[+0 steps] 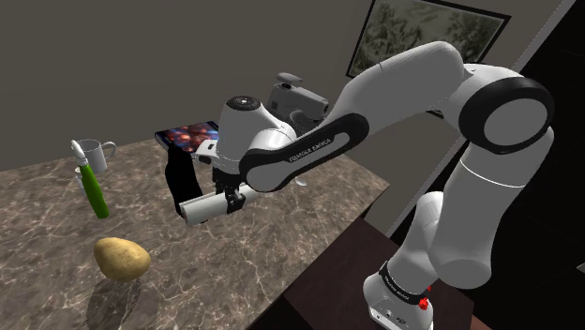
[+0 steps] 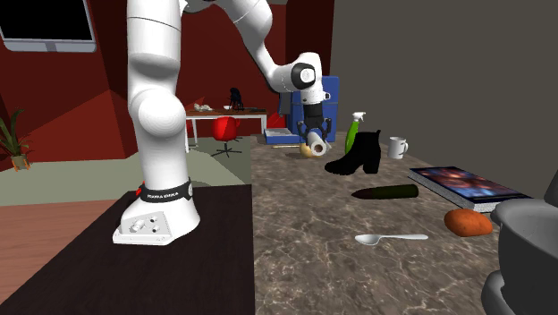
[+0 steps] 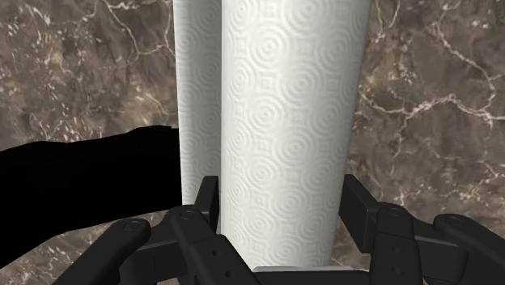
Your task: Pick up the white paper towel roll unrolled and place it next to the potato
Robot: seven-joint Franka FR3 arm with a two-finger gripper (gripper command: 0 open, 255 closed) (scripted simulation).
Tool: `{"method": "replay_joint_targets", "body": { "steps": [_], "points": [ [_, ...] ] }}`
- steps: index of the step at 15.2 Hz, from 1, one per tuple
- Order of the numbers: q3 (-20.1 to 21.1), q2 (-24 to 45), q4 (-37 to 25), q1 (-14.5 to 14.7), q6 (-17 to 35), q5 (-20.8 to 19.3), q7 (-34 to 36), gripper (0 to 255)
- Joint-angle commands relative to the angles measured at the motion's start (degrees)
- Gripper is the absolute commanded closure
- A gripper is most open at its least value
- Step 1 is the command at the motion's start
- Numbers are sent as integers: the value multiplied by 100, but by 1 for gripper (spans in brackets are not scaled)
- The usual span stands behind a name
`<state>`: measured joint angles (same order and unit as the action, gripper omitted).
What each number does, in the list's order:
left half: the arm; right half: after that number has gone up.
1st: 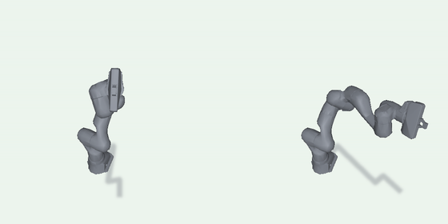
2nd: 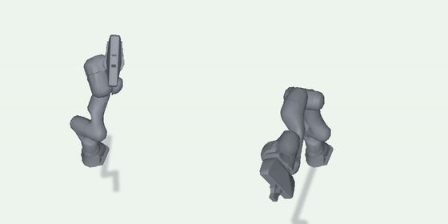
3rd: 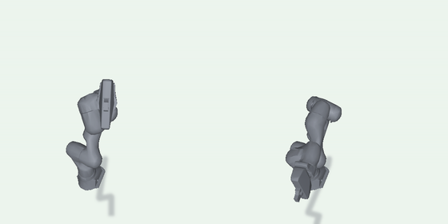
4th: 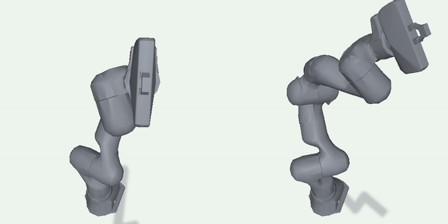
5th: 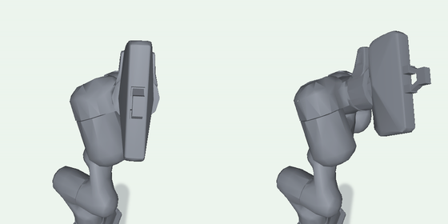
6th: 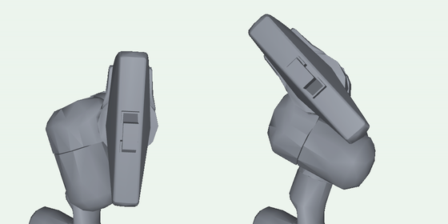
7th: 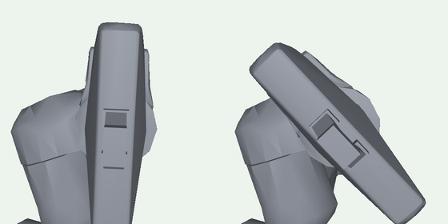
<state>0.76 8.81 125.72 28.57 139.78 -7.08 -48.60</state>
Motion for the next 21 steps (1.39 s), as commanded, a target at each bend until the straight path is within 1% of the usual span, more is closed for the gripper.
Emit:
{"method": "replay_joint_targets", "body": {
  "steps": [1, 17, 21],
  "points": [
    [-7, 96, 50, -2, 148, -19, 18, 255],
    [-90, 1052, 181, 37, 1231, -222, 232, 255],
    [-96, 1101, 180, 41, 1278, -232, 242, 255]
  ]
}}
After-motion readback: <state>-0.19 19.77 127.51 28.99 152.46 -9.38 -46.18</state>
